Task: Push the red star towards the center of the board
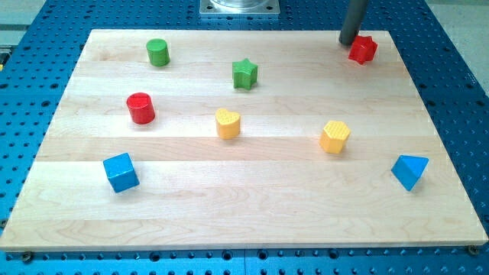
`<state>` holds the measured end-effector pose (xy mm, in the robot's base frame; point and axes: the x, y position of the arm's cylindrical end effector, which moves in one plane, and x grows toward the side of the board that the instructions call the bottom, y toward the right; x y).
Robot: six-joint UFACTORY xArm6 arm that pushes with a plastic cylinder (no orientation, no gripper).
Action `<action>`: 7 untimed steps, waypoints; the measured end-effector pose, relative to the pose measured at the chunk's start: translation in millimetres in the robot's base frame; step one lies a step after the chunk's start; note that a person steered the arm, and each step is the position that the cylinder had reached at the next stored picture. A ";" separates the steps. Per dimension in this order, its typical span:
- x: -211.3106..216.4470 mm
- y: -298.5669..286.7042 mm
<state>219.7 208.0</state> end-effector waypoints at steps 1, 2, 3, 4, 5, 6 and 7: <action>-27.4 20.3; -24.4 103.1; -6.5 101.5; 6.7 58.6; 37.0 72.2; 30.4 49.2; 29.6 -2.2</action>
<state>249.4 205.8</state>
